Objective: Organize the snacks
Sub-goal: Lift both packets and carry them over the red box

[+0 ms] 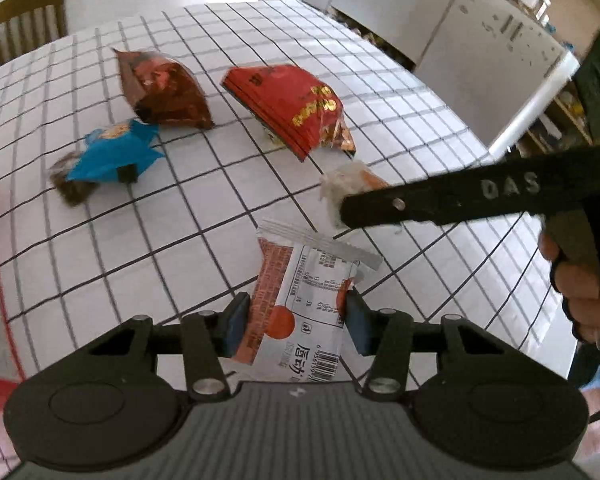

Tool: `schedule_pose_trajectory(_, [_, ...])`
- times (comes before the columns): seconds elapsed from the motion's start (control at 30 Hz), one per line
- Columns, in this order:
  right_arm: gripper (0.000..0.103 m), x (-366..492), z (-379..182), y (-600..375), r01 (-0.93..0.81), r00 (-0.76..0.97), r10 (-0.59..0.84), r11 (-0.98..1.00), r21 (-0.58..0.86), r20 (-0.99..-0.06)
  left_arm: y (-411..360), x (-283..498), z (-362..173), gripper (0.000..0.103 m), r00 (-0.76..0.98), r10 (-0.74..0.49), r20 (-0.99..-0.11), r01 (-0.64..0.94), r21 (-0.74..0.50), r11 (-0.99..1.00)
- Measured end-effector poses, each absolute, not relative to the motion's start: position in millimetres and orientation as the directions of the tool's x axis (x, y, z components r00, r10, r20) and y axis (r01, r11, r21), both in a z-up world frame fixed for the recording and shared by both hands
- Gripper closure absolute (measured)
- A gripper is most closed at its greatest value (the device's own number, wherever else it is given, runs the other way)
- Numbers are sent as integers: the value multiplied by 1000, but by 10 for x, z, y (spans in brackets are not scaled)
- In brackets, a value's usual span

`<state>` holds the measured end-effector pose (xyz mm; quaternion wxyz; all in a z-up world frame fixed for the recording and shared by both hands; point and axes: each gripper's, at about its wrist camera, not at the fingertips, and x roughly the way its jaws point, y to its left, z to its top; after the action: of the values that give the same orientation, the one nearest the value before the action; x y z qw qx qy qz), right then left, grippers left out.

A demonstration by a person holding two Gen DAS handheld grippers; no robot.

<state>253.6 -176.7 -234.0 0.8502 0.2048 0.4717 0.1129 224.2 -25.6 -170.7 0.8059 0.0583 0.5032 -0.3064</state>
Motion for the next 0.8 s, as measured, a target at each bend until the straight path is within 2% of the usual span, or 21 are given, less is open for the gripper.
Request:
schedule_pose_trajectory(0.5, [49, 2051, -1699, -1460, -137, 590, 378, 918, 373, -713, 310, 1982, -1037, 53, 493, -348, -797, 308, -214, 927])
schedule_pose_trajectory(0.8, [49, 1991, -1402, -1056, -252, 589, 435, 900, 357, -681, 778, 1862, -673, 53, 565, -309, -765, 199, -237, 951])
